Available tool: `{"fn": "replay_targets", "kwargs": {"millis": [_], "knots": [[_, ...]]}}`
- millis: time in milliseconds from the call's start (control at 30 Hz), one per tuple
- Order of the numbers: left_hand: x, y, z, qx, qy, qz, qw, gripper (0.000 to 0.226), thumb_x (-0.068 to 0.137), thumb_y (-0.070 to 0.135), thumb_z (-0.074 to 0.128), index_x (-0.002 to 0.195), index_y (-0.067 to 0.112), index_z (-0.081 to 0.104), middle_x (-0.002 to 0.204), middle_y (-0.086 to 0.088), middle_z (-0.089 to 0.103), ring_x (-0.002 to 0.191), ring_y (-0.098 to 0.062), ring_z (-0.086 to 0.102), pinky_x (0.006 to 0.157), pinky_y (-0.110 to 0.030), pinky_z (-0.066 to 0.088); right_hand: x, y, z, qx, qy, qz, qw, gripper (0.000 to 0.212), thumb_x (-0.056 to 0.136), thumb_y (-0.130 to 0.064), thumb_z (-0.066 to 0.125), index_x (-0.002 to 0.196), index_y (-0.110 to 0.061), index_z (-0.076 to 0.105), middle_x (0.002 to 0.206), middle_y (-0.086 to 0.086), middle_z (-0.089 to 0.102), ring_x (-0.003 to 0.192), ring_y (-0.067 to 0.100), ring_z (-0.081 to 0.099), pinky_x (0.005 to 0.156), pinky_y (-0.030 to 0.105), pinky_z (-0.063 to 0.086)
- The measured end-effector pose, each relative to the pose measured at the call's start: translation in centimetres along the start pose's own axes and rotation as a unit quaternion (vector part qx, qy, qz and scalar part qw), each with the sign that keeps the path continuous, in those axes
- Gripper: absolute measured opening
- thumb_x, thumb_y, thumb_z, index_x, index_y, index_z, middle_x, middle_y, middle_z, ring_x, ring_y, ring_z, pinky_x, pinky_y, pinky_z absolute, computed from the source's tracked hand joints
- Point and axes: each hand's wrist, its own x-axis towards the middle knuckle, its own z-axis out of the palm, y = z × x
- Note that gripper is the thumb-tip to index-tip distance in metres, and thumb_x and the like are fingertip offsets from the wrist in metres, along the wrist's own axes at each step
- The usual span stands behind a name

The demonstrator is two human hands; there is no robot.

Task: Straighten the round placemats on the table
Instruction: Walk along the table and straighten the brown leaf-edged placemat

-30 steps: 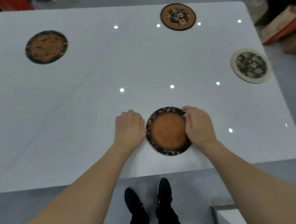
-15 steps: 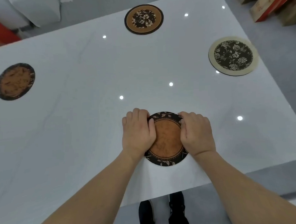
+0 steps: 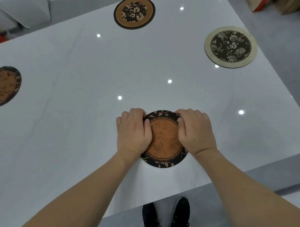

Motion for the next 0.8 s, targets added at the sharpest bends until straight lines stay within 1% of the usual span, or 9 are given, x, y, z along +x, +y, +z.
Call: {"fn": "replay_targets", "kwargs": {"millis": [133, 233, 333, 433, 533, 667, 800], "knots": [[0.0, -0.2, 0.3, -0.004, 0.013, 0.001, 1.000, 0.010, 0.087, 0.025, 0.044, 0.093, 0.019, 0.050, 0.088, 0.005, 0.050, 0.083, -0.020, 0.042, 0.080, -0.031, 0.027, -0.2, 0.2, 0.1, 0.018, 0.008, 0.004, 1.000, 0.025, 0.088, -0.014, 0.045, 0.106, -0.017, 0.062, 0.085, -0.003, 0.063, 0.076, 0.019, 0.053, 0.075, 0.035, 0.039], [0.0, 0.3, -0.2, 0.014, 0.013, 0.008, 1.000, 0.010, 0.087, 0.024, 0.046, 0.094, 0.018, 0.051, 0.090, 0.002, 0.053, 0.085, -0.022, 0.044, 0.080, -0.034, 0.030, -0.1, -0.2, -0.2, 0.041, 0.007, 0.004, 0.999, 0.026, 0.090, -0.015, 0.043, 0.106, -0.017, 0.063, 0.089, -0.002, 0.066, 0.080, 0.020, 0.054, 0.079, 0.036, 0.039], [-0.5, 1.0, -0.4, 0.012, 0.002, -0.003, 1.000, 0.011, 0.088, 0.023, 0.049, 0.095, 0.016, 0.053, 0.095, -0.001, 0.056, 0.090, -0.025, 0.047, 0.082, -0.036, 0.029, -1.2, 0.4, -1.2, 0.070, -0.002, 0.001, 0.998, 0.026, 0.092, -0.014, 0.043, 0.108, -0.015, 0.063, 0.093, 0.000, 0.067, 0.084, 0.022, 0.056, 0.084, 0.037, 0.039], [-2.3, 1.7, 0.4, 0.023, -0.003, 0.016, 1.000, 0.011, 0.088, 0.024, 0.048, 0.092, 0.015, 0.052, 0.092, -0.002, 0.054, 0.087, -0.026, 0.046, 0.080, -0.036, 0.029, -2.6, 2.2, -1.7, 0.060, -0.015, -0.023, 0.998, 0.023, 0.092, -0.013, 0.044, 0.105, -0.016, 0.063, 0.091, -0.001, 0.066, 0.082, 0.020, 0.054, 0.083, 0.034, 0.035], [-3.7, 1.8, 1.1, 0.051, 0.014, 0.038, 0.998, 0.014, 0.087, 0.027, 0.047, 0.092, 0.014, 0.050, 0.091, -0.003, 0.051, 0.084, -0.026, 0.043, 0.078, -0.038, 0.032, -3.0, 2.5, -1.7, 0.045, 0.005, -0.022, 0.999, 0.019, 0.088, -0.018, 0.048, 0.100, -0.016, 0.062, 0.086, -0.004, 0.062, 0.078, 0.016, 0.050, 0.082, 0.034, 0.037], [-3.5, 1.7, 1.0, 0.022, 0.020, 0.045, 0.999, 0.015, 0.086, 0.028, 0.049, 0.091, 0.015, 0.051, 0.090, -0.001, 0.051, 0.083, -0.024, 0.043, 0.078, -0.037, 0.032, -2.8, 2.3, -1.4, 0.037, 0.017, -0.015, 0.999, 0.015, 0.087, -0.025, 0.049, 0.092, -0.017, 0.061, 0.077, -0.007, 0.055, 0.072, 0.013, 0.046, 0.081, 0.032, 0.037], [-3.5, 1.6, 0.7, -0.004, 0.017, 0.041, 0.999, 0.011, 0.086, 0.026, 0.052, 0.088, 0.015, 0.052, 0.089, 0.000, 0.051, 0.084, -0.023, 0.044, 0.081, -0.037, 0.032, -2.8, 2.3, -1.7, 0.031, 0.025, -0.009, 0.999, 0.013, 0.087, -0.026, 0.051, 0.080, -0.018, 0.060, 0.067, -0.011, 0.049, 0.067, 0.015, 0.048, 0.079, 0.036, 0.040]]}}
